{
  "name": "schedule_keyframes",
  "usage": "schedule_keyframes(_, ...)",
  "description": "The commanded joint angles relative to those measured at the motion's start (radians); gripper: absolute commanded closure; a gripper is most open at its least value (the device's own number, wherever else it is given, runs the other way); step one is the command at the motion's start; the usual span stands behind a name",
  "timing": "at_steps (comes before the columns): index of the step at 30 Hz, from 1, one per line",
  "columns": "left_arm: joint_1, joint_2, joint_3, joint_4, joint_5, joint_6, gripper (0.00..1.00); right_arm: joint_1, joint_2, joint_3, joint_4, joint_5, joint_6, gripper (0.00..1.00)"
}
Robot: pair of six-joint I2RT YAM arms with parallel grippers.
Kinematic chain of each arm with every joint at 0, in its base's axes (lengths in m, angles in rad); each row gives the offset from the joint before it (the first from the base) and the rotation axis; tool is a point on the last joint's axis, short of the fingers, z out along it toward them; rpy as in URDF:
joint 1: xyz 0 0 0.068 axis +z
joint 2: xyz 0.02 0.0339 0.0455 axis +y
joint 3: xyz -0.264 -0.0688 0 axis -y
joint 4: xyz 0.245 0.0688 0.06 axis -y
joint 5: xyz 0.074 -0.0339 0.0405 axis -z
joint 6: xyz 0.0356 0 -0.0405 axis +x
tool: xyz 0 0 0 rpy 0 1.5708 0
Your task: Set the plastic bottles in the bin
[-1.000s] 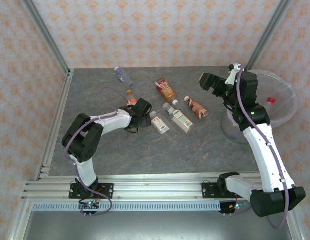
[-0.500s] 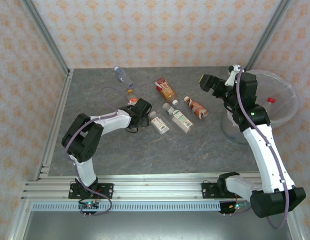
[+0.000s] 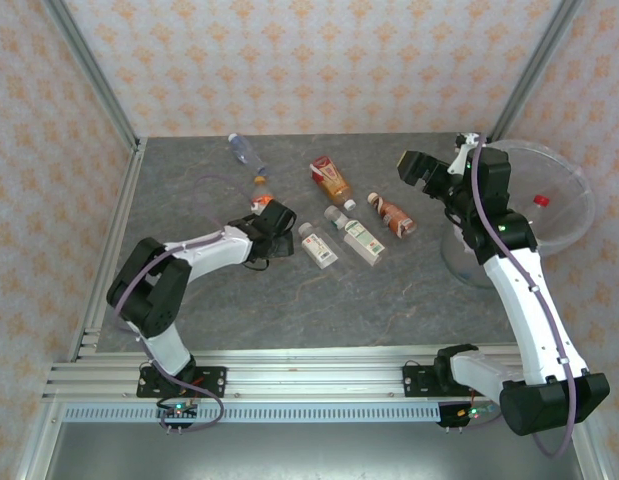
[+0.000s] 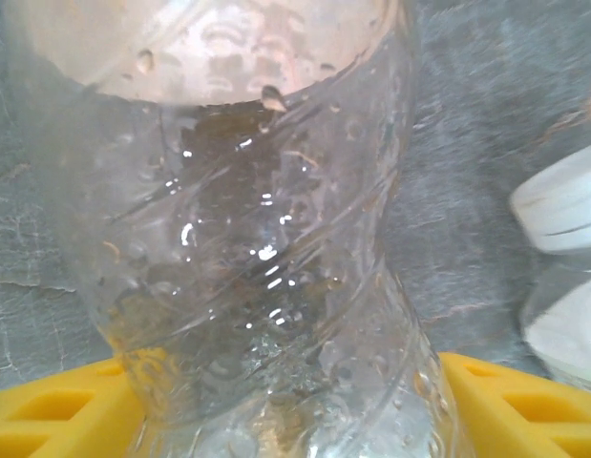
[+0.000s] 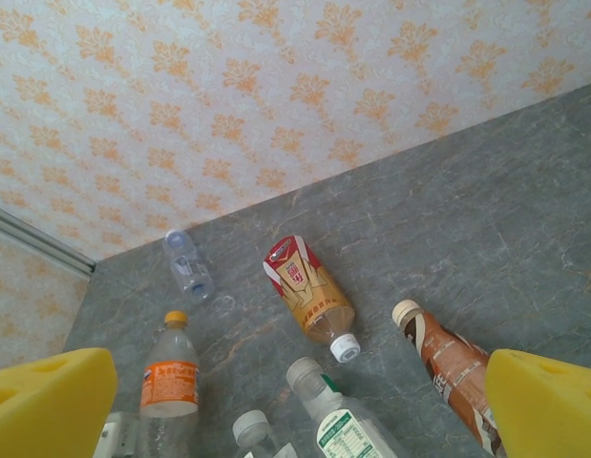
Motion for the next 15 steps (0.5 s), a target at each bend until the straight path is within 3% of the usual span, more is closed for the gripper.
schedule_keyframes(1, -0.012, -0.072, -0.022, 0.072, 0.013, 0.059, 0.52, 0.01, -0.009, -0.016, 0.036, -0.025, 0.04, 0.01)
schedule_keyframes(9, -0.092, -0.184, -0.027, 0.135, 0.01, 0.127, 0.52, 0.009, 0.006, -0.051, 0.058, -0.079, 0.089, 0.01)
schedule_keyframes(15, -0.147, -0.245, -0.021, 0.214, 0.111, 0.19, 0.54, 0.017, 0.036, -0.058, 0.081, -0.206, 0.108, 0.0)
